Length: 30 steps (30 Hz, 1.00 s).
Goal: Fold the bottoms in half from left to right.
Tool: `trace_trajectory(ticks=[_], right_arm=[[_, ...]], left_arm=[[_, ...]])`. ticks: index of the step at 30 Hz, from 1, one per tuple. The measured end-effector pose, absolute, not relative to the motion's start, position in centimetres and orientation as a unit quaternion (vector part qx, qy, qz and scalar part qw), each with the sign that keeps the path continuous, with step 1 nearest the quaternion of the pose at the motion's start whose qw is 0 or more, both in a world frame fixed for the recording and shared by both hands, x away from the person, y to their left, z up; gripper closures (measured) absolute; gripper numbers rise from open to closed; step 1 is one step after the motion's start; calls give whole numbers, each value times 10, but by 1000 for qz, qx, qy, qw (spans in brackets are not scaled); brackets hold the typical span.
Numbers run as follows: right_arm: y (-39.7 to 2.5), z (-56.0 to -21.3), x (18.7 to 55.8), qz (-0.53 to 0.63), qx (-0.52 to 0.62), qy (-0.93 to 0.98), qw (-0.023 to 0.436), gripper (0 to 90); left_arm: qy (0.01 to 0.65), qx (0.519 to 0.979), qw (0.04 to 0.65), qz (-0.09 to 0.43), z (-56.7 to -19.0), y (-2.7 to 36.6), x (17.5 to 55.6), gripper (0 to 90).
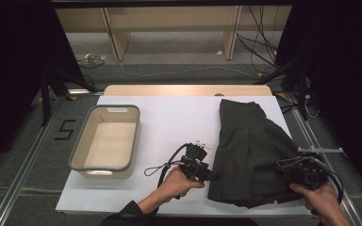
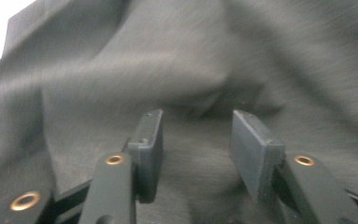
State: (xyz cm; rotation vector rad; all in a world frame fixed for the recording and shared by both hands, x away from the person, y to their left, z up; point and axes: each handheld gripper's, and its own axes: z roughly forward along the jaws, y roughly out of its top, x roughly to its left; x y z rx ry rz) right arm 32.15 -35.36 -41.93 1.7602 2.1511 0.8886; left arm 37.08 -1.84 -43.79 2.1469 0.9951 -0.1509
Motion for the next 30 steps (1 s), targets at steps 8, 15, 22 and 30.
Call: trace_trajectory(ticks=[8, 15, 22, 30], right_arm=[[-340, -445, 319, 246, 594, 761, 93, 629], [-335, -444, 307, 225, 585, 773, 100, 877], [-341, -440, 295, 224, 584, 773, 106, 879], [-345, -430, 298, 267, 580, 762, 110, 540]], left_arm=[[398, 839, 367, -60, -443, -18, 374, 303], [402, 838, 363, -72, -449, -20, 374, 292], [398, 845, 346, -89, -464, -29, 372, 289], [382, 850, 344, -119, -475, -37, 364, 865]])
